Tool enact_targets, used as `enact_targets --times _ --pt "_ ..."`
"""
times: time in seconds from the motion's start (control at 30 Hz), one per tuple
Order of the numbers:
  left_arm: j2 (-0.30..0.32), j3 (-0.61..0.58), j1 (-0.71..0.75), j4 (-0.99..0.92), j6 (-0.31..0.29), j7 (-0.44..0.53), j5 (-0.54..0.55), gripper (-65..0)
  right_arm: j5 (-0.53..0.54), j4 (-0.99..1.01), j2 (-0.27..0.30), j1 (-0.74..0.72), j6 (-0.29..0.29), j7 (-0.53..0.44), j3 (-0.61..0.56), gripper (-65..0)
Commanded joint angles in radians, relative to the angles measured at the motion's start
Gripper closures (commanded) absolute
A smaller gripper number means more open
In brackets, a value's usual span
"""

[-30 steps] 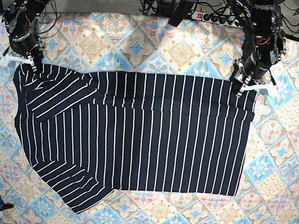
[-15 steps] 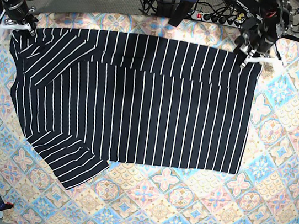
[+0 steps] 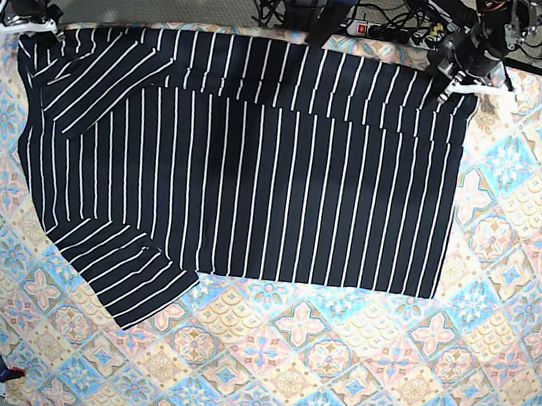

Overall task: Fold the T-shirt properly
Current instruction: 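Raise both grippers and move them toward the shirt's side edges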

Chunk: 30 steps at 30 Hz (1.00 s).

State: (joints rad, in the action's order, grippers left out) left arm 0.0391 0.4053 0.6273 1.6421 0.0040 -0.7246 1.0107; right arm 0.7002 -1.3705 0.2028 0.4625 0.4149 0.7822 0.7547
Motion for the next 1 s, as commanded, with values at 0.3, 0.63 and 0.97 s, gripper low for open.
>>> enact_targets --times 0.3,0.63,0.97 --pt "0.005 0.008 0.041 0.030 -0.003 0.015 0.004 -4.4 0.000 -0.019 0.024 0.003 -0.004 -0.034 0.019 -10.4" --pt "0.005 0.008 0.044 0.033 -0.002 -0.049 0.004 -36.6 0.000 -0.019 0.022 0.005 -0.004 -0.028 0.130 -21.0" --pt "0.003 0.103 0.092 0.033 -0.003 -0.059 0.003 -38.4 -0.001 -0.083 0.022 0.005 -0.004 -0.028 0.157 -21.0"
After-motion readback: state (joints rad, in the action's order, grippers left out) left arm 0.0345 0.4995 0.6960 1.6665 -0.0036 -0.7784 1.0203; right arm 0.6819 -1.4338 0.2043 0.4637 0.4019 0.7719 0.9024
